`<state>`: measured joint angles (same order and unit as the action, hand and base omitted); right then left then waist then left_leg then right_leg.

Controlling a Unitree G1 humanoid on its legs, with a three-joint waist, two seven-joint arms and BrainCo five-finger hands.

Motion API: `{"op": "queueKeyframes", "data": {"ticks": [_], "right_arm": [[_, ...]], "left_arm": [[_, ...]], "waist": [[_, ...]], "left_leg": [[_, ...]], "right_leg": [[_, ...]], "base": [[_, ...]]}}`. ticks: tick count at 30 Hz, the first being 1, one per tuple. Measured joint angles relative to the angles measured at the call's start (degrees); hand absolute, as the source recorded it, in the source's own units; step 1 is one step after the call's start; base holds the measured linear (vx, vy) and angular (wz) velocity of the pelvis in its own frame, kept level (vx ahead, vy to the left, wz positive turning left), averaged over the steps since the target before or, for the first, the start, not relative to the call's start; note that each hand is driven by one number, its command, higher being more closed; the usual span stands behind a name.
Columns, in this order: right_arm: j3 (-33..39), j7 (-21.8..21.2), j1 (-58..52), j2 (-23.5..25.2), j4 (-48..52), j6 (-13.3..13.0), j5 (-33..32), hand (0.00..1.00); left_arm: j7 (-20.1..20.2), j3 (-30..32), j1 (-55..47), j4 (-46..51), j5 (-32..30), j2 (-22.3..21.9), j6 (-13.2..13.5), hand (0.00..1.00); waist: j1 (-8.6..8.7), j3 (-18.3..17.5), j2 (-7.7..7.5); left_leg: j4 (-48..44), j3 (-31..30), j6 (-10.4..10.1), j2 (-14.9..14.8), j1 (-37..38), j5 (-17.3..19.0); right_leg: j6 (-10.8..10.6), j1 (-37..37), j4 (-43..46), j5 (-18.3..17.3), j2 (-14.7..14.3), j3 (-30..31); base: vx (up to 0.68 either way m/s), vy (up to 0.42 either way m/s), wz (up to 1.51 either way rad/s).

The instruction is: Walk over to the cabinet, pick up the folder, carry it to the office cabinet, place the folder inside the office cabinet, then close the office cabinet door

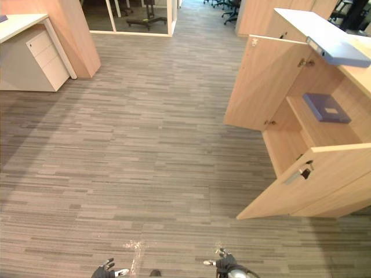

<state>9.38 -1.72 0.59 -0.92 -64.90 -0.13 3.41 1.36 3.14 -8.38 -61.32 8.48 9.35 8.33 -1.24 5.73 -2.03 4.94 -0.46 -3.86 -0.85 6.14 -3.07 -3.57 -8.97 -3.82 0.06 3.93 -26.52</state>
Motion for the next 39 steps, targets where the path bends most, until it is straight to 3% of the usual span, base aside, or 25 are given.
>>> {"op": "queueKeyframes", "data": {"ticks": [31, 32, 34, 36, 37, 39], "right_arm": [[0.02, -0.11, 0.60, 0.03, -0.13, 0.02, 0.01, 0.00], [0.01, -0.28, 0.87, 0.18, -0.14, 0.05, 0.00, 0.00], [0.07, -0.43, 1.73, 0.25, -0.33, 0.05, -0.02, 0.00], [0.13, -0.44, 1.99, -0.01, -0.72, 0.07, -0.05, 0.00], [0.31, -0.43, 1.92, -0.84, -1.17, 0.12, -0.15, 0.00], [0.62, -0.34, 1.36, -1.34, -1.23, 0.29, -0.19, 0.00]], "left_arm": [[-0.11, 0.01, 0.18, -0.02, -0.97, 0.15, -0.03, 0.00], [-0.22, 0.53, 0.31, 0.02, -0.63, 0.16, -0.02, 0.00], [-0.55, 2.76, 1.35, 0.11, 0.46, 0.05, -0.02, 0.00], [-0.92, 3.85, 1.47, 0.55, 1.48, -0.15, 0.02, 0.00], [-1.07, 5.34, 1.45, 1.64, 2.98, -0.75, 0.08, 0.00], [-1.53, 6.77, 0.91, 2.13, 4.54, -1.59, 0.10, 0.00]], "waist": [[-0.04, -0.07, -0.09], [-0.19, 0.11, -0.42], [-0.37, 2.14, -0.93], [-0.61, 3.28, -1.16], [-1.28, 4.69, -0.86], [-1.65, 4.90, -0.61]], "left_leg": [[-0.18, 0.49, -0.32, -0.16, -1.06, -0.22], [-2.22, 0.32, 0.40, -0.06, -2.66, 0.66], [-17.79, 1.06, 0.01, 0.04, -10.86, 6.22], [-27.44, 3.10, -0.93, -0.29, -15.17, 7.46], [-39.53, 5.80, -1.85, -1.52, -20.56, 7.11], [-43.10, 8.66, 0.80, -3.60, -23.57, 10.59]], "right_leg": [[0.02, 0.28, -0.89, 0.45, -0.40, -0.03], [0.05, 0.91, -0.78, 0.45, -0.29, -0.16], [0.45, 1.72, 0.30, 0.10, 0.18, -1.40], [1.49, 0.95, 0.34, -0.91, 0.40, -1.97], [2.06, -0.75, 0.71, -1.63, 0.66, -2.52], [1.50, -1.09, 1.55, -2.39, 0.95, -2.78]], "base": [[0.00, 0.000, 0.00], [-0.01, 0.009, 0.09], [-0.05, 0.038, 0.25], [-0.06, 0.032, 0.31], [-0.04, 0.048, 0.24], [-0.02, 0.067, 0.12]]}}
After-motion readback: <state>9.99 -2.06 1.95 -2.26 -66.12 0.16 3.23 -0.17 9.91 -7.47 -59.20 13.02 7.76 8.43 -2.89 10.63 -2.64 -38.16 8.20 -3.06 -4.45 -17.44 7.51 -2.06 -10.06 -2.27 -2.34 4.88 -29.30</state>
